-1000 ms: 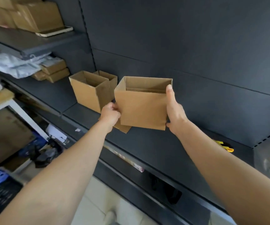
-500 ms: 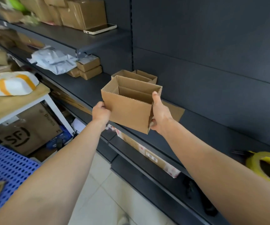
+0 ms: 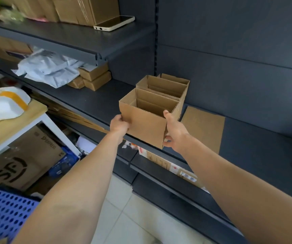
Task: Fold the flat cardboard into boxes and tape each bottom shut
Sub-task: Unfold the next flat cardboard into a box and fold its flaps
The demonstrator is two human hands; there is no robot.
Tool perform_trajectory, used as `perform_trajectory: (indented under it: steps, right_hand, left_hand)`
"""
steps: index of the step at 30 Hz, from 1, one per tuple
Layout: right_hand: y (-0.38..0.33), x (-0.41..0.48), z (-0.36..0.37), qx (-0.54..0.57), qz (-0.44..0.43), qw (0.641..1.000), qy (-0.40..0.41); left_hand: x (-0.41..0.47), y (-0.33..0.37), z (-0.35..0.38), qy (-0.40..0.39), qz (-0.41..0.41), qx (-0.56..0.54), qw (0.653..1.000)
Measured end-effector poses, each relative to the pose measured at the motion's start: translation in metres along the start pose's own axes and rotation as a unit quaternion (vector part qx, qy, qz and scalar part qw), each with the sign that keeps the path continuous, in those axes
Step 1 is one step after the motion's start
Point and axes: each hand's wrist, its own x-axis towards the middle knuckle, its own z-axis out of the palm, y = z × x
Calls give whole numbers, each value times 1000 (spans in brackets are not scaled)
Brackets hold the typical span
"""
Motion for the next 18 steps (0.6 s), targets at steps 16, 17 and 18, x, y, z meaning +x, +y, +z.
perform_trajectory:
  steps: [16,17,18]
  right_hand:
    - [-11,18,-35,8,-26,992,125]
    - [-11,18,-41,10,-26,991,130]
    - [-10,19,-48,9,-23,991,132]
  left_hand:
    - [-13,-1,3,-34,-97,49,993]
    - [-22,-1,6,-63,-105,71,990]
    - [-32,-1,10,-100,-103,97,985]
